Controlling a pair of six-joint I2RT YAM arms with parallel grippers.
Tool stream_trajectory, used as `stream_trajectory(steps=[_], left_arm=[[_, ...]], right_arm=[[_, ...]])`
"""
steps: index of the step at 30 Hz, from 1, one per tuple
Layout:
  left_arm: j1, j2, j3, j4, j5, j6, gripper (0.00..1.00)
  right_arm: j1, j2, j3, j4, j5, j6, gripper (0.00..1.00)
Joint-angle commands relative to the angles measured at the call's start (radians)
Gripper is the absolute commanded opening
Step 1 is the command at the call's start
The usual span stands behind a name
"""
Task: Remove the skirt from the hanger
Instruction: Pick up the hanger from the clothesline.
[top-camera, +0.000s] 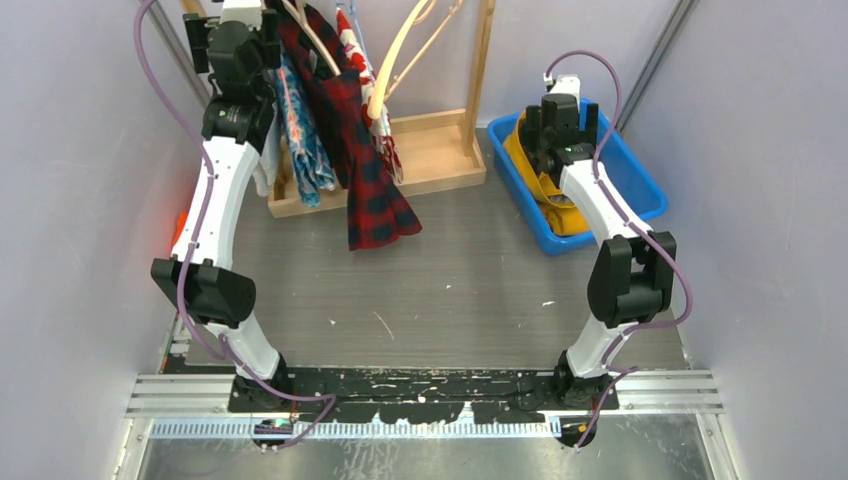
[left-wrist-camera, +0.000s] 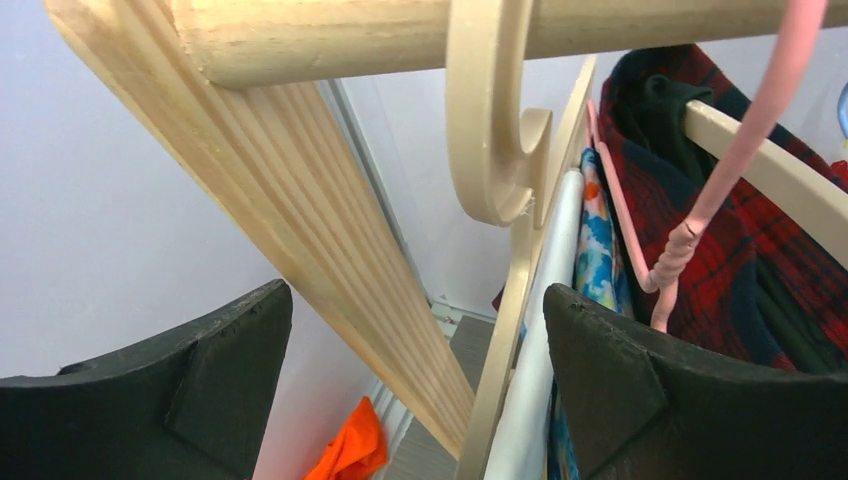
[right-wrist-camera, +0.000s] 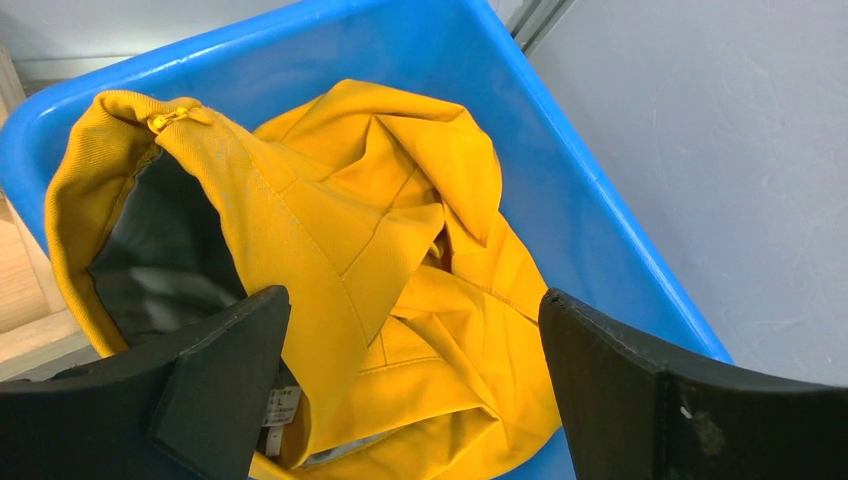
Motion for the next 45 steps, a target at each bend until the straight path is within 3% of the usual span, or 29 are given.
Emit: stream_trajectory(steps=[1,8,12,14,17,18,36,45], left_arm=[[0.020,-0.029,0.031,0.076,0.029,-0.010,0.95],[0.044,-0.016,0.022,0.035,0.158,-0.102,0.92],[0.061,-0.009,0.039,0.009,0.247,-0.151,0.76],[0.065,-0.010,0.039,0.004,0.276,-0.161,0.60],[0.067,-0.019,0.026,0.003,0.282,-0.175,0.10],[0.069,-0.022,0.024,0.004,0.282,-0.180,0.01],[0.067,-0.039,0.182,-0.031,0.407,-0.279,0.00],[0.066,-0.103,0.117,-0.050,0.397,-0.250,0.00]], right_arm=[[-0.005,-0.081,0.025,0.030,0.003,-0.005,1.00],[-0.005,-0.090,0.035,0.025,-0.005,-0.005,1.00],[-0.005,-0.098,0.034,0.023,-0.009,-0.005,1.00],[-0.004,-0.102,0.030,0.023,-0.010,-0.005,1.00],[-0.003,-0.106,0.027,0.023,-0.011,-0.005,1.00],[-0.005,-0.108,0.026,0.022,-0.014,-0.004,1.00],[-0.004,-0.100,-0.001,0.030,-0.044,0.025,1.00],[-0.004,-0.091,0.004,0.025,-0.058,0.018,0.99]])
